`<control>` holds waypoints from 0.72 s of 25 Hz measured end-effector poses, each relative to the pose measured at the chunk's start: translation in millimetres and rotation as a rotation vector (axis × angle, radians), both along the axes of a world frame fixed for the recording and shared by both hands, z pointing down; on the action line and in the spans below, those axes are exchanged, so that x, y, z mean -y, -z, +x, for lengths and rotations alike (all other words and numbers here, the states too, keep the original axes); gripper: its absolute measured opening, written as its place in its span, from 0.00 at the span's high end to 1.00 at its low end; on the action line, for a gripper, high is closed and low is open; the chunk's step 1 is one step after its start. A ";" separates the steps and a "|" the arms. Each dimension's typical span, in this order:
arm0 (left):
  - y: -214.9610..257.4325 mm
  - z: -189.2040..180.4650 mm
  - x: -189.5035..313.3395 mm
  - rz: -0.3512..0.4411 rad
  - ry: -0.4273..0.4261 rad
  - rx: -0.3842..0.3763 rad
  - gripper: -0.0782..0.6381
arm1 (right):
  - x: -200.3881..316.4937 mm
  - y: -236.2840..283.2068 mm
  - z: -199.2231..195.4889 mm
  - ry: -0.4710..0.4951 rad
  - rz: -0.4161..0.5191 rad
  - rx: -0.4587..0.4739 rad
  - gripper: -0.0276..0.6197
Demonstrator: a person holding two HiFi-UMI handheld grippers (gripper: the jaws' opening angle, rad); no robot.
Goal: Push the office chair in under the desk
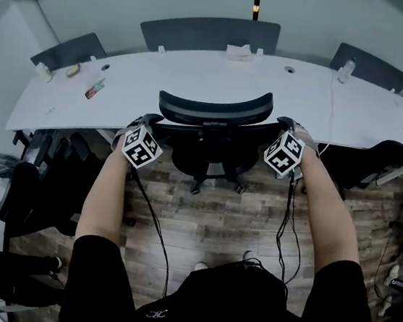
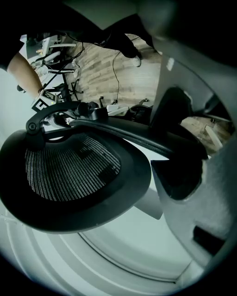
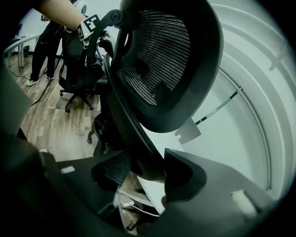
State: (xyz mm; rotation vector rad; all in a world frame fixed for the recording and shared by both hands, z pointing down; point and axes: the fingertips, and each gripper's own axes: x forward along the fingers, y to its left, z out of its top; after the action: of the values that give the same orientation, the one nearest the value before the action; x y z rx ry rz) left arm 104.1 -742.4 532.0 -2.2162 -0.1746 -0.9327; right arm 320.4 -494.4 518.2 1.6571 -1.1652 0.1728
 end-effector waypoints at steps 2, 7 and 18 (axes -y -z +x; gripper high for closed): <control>-1.4 7.5 5.5 -0.004 0.004 0.008 0.58 | 2.9 -0.6 4.7 0.000 -0.002 -0.005 0.61; -0.5 17.5 27.1 -0.014 0.019 0.033 0.58 | 12.9 1.5 3.1 0.035 0.014 -0.031 0.61; -2.1 22.7 39.5 -0.002 -0.001 0.031 0.57 | 16.8 1.6 -1.4 0.042 0.032 -0.018 0.61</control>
State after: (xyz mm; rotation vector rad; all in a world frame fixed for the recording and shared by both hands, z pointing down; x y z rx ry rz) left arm 126.8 -781.9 534.1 -2.2039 -0.1914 -0.9673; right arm 319.0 -511.2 516.5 1.6573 -1.1942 0.1133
